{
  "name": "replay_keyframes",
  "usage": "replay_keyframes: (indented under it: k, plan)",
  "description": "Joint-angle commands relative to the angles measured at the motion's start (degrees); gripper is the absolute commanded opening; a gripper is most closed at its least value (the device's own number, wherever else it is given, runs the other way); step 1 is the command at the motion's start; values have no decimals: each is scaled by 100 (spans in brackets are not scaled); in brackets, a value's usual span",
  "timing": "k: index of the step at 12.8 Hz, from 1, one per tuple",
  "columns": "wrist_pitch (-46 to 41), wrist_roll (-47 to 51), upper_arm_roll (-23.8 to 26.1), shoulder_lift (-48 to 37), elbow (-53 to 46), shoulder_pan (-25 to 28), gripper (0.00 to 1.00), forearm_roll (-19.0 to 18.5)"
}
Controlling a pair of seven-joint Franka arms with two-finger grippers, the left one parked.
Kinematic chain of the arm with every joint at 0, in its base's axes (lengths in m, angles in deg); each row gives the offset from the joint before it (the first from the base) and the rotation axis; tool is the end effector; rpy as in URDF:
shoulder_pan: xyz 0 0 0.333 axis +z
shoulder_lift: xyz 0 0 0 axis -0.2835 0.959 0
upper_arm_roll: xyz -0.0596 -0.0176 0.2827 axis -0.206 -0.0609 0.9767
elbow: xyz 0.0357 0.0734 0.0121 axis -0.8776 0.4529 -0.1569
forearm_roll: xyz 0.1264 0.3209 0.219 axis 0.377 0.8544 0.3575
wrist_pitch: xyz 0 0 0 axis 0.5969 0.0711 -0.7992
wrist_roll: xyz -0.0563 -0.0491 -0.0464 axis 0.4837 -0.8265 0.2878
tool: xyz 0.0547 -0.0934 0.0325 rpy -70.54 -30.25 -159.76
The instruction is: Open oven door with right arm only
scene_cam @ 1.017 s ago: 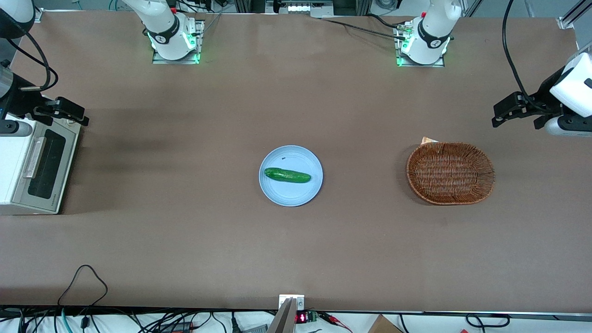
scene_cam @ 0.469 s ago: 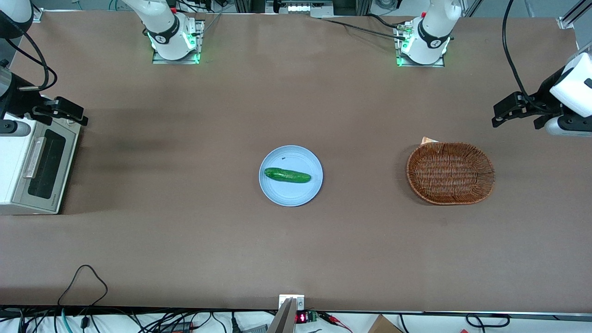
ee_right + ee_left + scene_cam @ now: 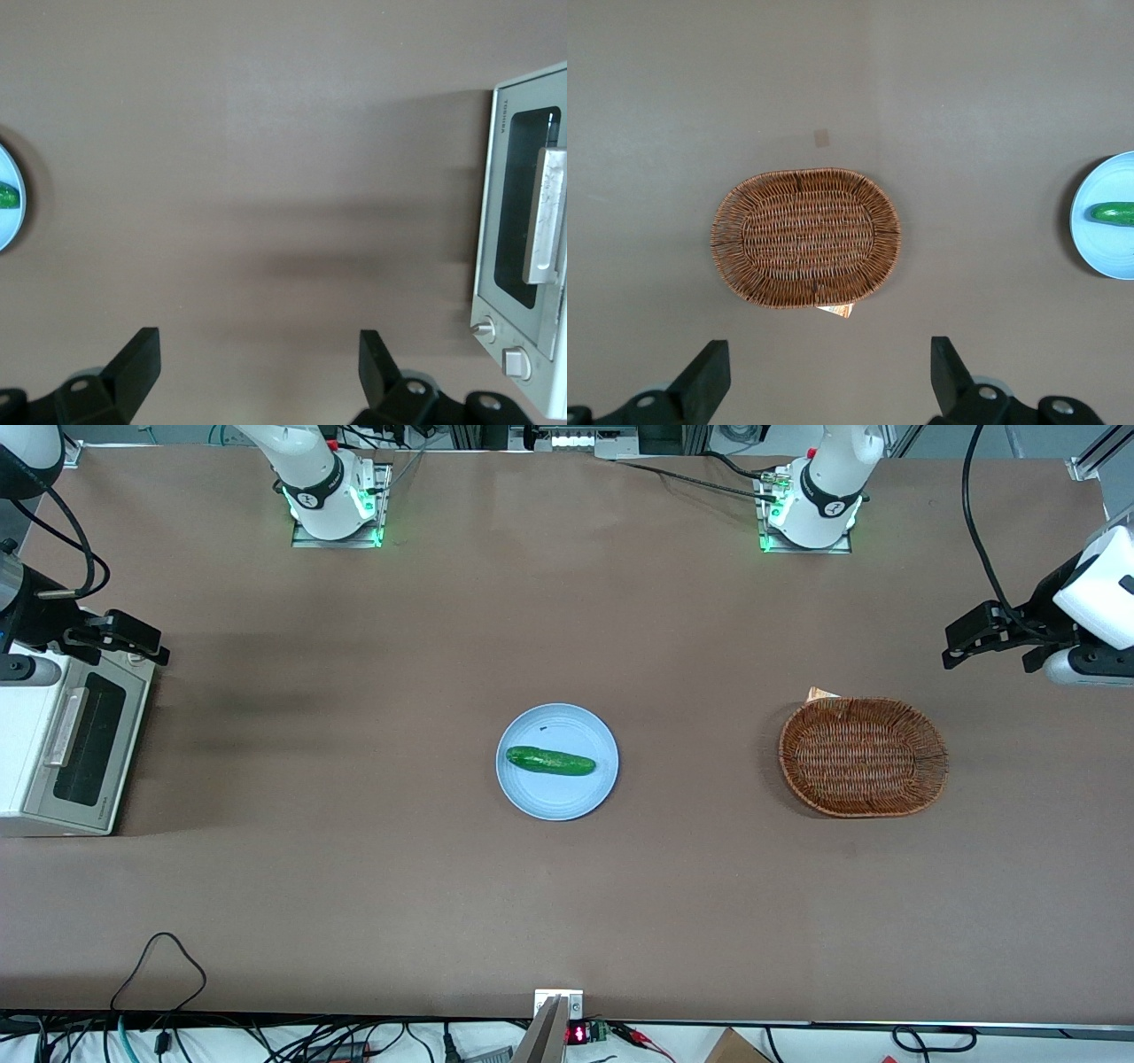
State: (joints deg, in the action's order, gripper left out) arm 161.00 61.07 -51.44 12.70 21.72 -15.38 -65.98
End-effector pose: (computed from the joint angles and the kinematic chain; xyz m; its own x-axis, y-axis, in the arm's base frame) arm 0.5725 -0.0297 0.5205 0.9984 0.0072 -0.0568 0.0045 -0.9989 -0.0474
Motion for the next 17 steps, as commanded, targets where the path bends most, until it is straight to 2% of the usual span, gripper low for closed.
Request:
replay_keyframes:
  k: [1, 4, 5, 6, 7, 8, 10, 12, 16, 17]
  plan:
    - [-342, -344, -12, 58, -174, -47, 99, 116]
    - [-361, -362, 32, 67, -174, 14, 99, 63]
    - [-343, -353, 32, 67, -174, 14, 93, 72]
    - [-352, -292, 40, 76, -183, 14, 66, 72]
    - [-360, -283, 32, 76, -183, 14, 34, 80]
    - [-361, -300, 32, 76, -192, -12, 8, 81]
    - [-369, -327, 32, 76, -201, -12, 1, 19]
    - [-500, -327, 32, 85, -288, -3, 0, -42]
    - [-1036, -336, 49, 287, -535, 32, 0, -516]
    - [-1211, -327, 58, 287, -535, 110, 0, -778]
